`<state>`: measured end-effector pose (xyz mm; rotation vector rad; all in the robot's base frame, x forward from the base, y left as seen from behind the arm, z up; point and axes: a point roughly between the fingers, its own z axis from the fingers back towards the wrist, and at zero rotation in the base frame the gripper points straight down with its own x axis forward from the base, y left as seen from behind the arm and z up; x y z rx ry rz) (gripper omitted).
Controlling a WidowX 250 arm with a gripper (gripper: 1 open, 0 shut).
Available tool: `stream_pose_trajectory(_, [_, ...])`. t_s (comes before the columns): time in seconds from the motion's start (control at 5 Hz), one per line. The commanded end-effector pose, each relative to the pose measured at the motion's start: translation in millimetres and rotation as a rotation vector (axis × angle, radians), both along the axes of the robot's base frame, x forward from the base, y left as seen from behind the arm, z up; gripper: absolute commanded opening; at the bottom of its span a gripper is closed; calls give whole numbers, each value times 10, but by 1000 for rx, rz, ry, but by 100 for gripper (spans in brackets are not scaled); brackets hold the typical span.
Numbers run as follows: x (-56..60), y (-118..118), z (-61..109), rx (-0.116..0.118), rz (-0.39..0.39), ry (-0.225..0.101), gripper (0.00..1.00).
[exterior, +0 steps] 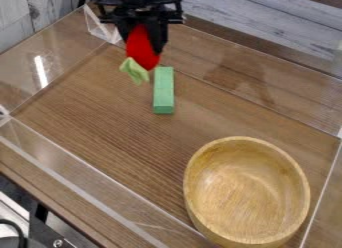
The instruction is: Move the red object to the left side of the table
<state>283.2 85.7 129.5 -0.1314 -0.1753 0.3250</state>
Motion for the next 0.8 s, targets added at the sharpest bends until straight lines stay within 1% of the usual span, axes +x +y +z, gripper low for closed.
stream_pose_trajectory(0.0, [-17,314,37,45,-12,-39,0])
stream_pose_trajectory(0.2, [-100,594,-121,66,-25,-30,0])
stream_pose_trajectory(0.4, [-118,661,-266,79,-20,-20,0])
stream_pose_trajectory(0.6, [-78,683,-428,87,-13,-9,0])
